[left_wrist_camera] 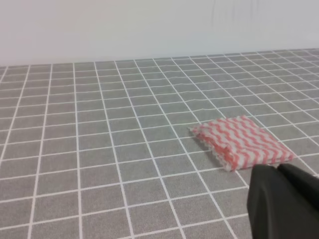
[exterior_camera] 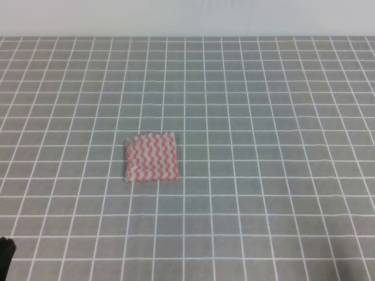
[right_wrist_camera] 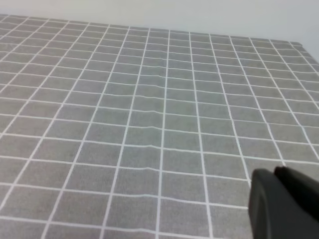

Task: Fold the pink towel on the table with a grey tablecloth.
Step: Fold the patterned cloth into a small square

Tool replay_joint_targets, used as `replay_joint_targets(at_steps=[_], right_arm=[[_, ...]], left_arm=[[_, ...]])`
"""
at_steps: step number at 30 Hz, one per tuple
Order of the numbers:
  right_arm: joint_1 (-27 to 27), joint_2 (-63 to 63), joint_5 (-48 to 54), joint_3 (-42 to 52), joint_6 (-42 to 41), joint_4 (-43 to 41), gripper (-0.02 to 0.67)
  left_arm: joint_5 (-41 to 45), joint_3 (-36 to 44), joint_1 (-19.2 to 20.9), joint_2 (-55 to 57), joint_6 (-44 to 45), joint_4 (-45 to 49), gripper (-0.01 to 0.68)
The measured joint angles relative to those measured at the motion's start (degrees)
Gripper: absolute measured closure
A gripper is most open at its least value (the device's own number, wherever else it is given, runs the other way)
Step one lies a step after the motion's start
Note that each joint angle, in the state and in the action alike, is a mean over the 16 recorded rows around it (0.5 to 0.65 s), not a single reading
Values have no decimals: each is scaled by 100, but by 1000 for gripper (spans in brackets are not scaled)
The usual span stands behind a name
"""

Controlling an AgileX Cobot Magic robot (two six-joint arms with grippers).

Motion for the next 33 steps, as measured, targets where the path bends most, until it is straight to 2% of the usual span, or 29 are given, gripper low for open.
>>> replay_joint_targets(at_steps=[16,30,33], right_arm=[[5,-1,182,17,-125,49,665],[5,-1,187,17,-125,96,665],[5,0,178,17,-125,127,665]], left_arm=[[-68,-22,-2,-12,-215,192,675],[-172,-44,-6,-154,-3125,3287,675],[-141,-51,-6,-200,-3371,3678,675]])
